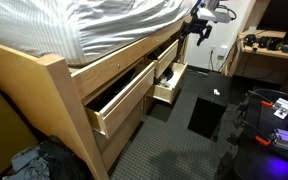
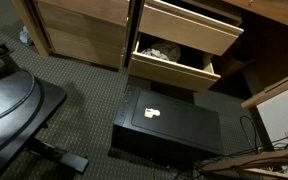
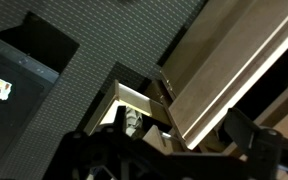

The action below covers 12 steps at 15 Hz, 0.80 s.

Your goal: Open the top left drawer.

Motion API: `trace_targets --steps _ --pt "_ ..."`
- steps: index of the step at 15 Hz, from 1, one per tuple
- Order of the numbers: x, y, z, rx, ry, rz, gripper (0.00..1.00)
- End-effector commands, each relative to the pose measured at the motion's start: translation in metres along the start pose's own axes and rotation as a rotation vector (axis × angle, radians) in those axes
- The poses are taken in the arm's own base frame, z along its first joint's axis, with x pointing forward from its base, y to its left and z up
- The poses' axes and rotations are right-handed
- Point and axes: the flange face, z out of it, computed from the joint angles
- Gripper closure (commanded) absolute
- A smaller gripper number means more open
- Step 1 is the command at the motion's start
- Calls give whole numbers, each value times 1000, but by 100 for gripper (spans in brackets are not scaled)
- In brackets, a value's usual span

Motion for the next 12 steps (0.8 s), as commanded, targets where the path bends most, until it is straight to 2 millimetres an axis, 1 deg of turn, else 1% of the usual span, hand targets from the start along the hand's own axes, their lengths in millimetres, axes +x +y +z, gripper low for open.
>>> trace_targets --steps 1,2,3,5,6,8,9,10,11,12 --pt "4 -29 40 69 69 147 0" --pt "-5 -30 51 69 68 162 0" --pt "-2 -26 34 57 58 115 0" --pt "-9 -30 53 57 58 138 0" --pt "-10 -30 56 57 58 141 0" --pt "-7 -30 55 59 62 145 0" --pt "-10 -33 63 57 43 116 0" --pt "-10 -45 77 114 11 176 0" --pt "-12 -54 101 133 -44 275 0" --pt "-16 -58 119 155 -67 332 0"
